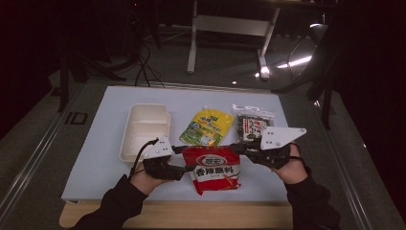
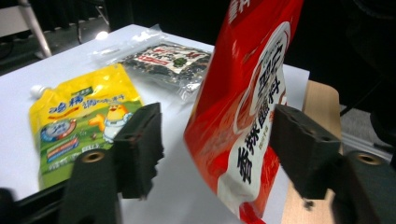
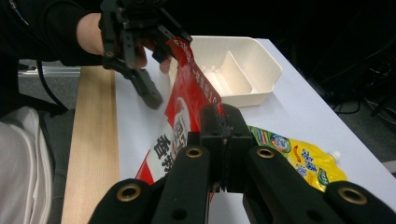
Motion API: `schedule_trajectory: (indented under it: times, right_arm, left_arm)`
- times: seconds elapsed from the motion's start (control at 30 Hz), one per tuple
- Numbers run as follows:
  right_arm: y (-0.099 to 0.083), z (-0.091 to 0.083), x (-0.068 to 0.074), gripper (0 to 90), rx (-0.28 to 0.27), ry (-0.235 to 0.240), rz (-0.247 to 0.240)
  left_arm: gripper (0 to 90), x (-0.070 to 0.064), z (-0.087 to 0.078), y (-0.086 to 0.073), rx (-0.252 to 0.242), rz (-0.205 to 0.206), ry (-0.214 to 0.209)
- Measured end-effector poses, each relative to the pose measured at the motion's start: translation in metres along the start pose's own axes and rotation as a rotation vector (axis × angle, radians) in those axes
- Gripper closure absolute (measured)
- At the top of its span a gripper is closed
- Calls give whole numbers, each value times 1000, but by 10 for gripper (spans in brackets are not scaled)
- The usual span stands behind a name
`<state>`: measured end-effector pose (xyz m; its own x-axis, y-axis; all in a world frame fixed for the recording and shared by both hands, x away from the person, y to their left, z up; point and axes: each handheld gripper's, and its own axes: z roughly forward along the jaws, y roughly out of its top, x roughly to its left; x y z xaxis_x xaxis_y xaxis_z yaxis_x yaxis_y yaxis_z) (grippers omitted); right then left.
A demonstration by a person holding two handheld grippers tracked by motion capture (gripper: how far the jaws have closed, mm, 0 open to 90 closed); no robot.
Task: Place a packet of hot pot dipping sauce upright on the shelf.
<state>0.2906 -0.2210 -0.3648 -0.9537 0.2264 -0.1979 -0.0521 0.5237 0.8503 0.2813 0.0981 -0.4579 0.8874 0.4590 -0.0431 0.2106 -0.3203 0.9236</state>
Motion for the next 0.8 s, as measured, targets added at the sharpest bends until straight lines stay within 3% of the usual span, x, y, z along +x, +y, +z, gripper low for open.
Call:
schedule_trajectory:
  times: [0.07,0.33,0.47,0.53,0.8]
  right_arm:
    - [1,0,1,896,2,2,-4]
    - [-1,-2,2,895,-3,8,4]
    - [-2,-3,1,894,1,5,2]
    - [-2,-3,1,894,1,2,1]
    - [-4,-5,-3,892,6,-16,13]
  left_arm:
    - [462,0,5,0,6,25,-24]
    - [609,1,20,-1,5,6,-134]
    - [800,-1,24,2,11,25,-173]
    - [873,-1,24,3,16,31,-172]
    - [900,-5,24,8,33,47,-205]
